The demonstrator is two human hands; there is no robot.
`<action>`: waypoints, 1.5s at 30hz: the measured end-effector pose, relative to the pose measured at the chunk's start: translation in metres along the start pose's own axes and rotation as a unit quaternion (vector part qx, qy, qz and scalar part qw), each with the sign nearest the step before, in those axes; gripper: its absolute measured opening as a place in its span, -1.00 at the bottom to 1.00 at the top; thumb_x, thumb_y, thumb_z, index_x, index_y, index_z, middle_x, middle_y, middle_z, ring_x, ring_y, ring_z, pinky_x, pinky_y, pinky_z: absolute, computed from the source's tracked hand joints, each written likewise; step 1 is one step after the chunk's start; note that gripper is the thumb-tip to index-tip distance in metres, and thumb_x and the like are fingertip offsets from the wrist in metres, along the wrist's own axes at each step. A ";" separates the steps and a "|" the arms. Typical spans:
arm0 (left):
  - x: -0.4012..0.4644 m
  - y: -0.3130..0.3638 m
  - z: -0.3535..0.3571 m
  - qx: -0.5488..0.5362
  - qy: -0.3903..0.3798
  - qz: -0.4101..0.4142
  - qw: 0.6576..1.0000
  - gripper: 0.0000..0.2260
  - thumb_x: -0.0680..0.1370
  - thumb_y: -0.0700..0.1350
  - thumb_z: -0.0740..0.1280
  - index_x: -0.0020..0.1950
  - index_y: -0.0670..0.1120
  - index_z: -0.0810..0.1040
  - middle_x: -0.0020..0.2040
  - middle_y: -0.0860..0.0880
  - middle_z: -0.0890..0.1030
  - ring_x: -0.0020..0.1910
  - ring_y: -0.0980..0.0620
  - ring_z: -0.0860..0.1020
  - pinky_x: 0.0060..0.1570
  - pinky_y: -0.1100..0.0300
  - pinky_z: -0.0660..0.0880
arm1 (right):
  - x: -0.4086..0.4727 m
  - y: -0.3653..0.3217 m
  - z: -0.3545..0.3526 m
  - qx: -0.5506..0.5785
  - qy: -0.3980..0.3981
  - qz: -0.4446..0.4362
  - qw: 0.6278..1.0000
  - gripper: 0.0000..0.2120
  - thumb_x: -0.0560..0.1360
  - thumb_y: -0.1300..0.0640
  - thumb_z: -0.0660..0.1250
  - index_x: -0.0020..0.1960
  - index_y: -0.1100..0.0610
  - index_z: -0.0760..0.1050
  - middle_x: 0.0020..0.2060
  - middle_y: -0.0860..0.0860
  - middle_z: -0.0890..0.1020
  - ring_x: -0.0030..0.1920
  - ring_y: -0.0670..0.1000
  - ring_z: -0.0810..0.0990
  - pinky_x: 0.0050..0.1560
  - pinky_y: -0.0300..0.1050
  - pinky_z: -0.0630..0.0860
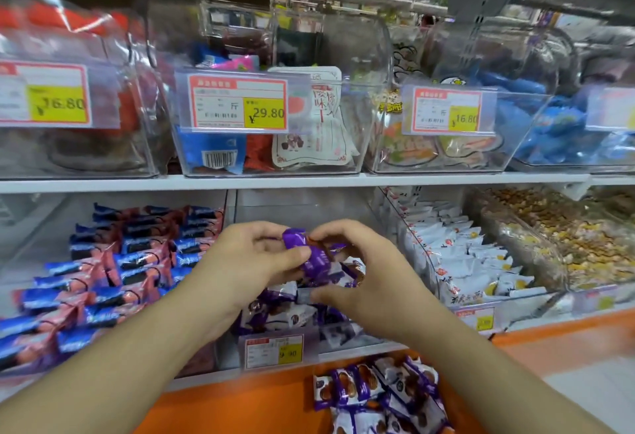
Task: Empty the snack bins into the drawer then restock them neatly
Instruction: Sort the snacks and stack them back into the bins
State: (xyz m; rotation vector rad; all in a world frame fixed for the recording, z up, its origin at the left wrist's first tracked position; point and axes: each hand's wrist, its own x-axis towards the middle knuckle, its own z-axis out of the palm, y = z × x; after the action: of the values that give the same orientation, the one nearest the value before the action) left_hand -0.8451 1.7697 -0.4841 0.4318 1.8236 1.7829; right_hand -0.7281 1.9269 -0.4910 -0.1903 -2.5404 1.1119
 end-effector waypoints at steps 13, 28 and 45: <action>-0.001 0.000 -0.003 0.043 -0.010 0.056 0.997 -0.82 0.54 -0.22 0.50 0.12 -0.14 0.64 -0.04 -0.08 0.76 -0.04 -0.13 0.74 0.04 -0.03 0.67 | 0.007 0.001 0.005 0.118 0.033 0.078 0.989 -0.58 0.45 0.25 0.59 0.22 -0.07 0.59 0.00 -0.09 0.70 -0.05 -0.07 0.70 -0.16 -0.20 0.63; 0.007 -0.039 -0.071 0.665 0.006 0.198 0.720 -0.35 0.66 0.38 -0.17 0.70 0.13 -0.08 0.68 0.15 -0.08 0.65 0.16 -0.07 0.54 0.26 -0.29 | 0.118 0.073 0.037 -0.296 -0.028 0.037 0.954 -0.56 0.47 0.23 0.44 0.29 0.02 0.43 0.13 0.10 0.61 0.14 0.16 0.59 0.07 0.05 0.61; 0.008 -0.058 -0.080 0.644 -0.008 0.218 0.733 -0.32 0.61 0.35 -0.34 0.69 0.10 -0.25 0.65 0.20 -0.32 0.58 0.25 -0.40 0.57 0.08 -0.37 | 0.095 0.034 0.054 -0.205 -0.271 0.004 0.941 -0.53 0.42 -0.04 0.62 0.28 -0.16 0.56 0.06 -0.21 0.62 0.07 -0.20 0.59 0.12 -0.20 0.56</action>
State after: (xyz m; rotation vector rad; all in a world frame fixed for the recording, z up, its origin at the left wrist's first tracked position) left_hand -0.8900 1.7050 -0.5448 1.4444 2.8621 0.3479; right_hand -0.8370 1.9387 -0.5240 0.0095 -3.2498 0.6837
